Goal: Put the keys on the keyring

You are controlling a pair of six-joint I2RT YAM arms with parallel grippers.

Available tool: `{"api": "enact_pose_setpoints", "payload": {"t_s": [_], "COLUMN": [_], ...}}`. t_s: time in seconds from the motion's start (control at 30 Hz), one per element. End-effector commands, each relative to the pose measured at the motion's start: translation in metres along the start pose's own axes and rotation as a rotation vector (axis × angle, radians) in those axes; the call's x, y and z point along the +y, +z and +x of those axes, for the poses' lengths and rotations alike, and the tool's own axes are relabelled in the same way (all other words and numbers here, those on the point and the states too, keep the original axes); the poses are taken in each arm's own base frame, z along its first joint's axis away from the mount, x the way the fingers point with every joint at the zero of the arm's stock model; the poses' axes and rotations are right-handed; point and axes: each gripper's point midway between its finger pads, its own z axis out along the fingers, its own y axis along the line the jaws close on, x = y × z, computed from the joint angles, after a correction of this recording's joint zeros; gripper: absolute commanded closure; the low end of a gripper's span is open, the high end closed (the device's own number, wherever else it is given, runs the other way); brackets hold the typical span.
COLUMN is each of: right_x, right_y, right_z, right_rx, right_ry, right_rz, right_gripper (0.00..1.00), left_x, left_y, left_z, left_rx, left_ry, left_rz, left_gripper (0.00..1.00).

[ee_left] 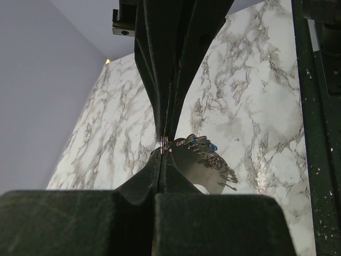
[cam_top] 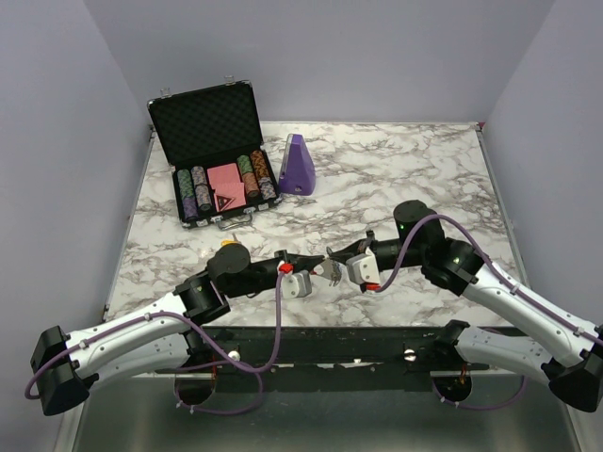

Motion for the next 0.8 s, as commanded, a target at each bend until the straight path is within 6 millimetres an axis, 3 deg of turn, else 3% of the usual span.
{"api": "enact_pose_setpoints", "payload": {"t_s": [0.0,0.57,0.77], "right_x": [-0.0017,-0.0049,0.0047], "right_y": [-0.002,-0.0041,-0.0047], "right_z": [-0.0074,-0.0087,-0.0115], "right_rx": [-0.017,0.007,-0.01], "right_ry": [-0.025,0.091,0.076], "right_rz": [0.007,-0.001,-0.044], "right_gripper": [1.0,1.0,1.0], "left_x": [-0.0004,-0.0071,-0.0057], "left_y": [0.0009,-0.0041,-0.0043], "left_z": [-0.0132,-0.0097,-0.0071], "left_rx": [-0.056,-0.056,-0.044], "left_ry": [0.004,0.083,0.093], "left_rz": [0.006,0.038,0.029], "left_gripper": [1.0,1.0,1.0]}}
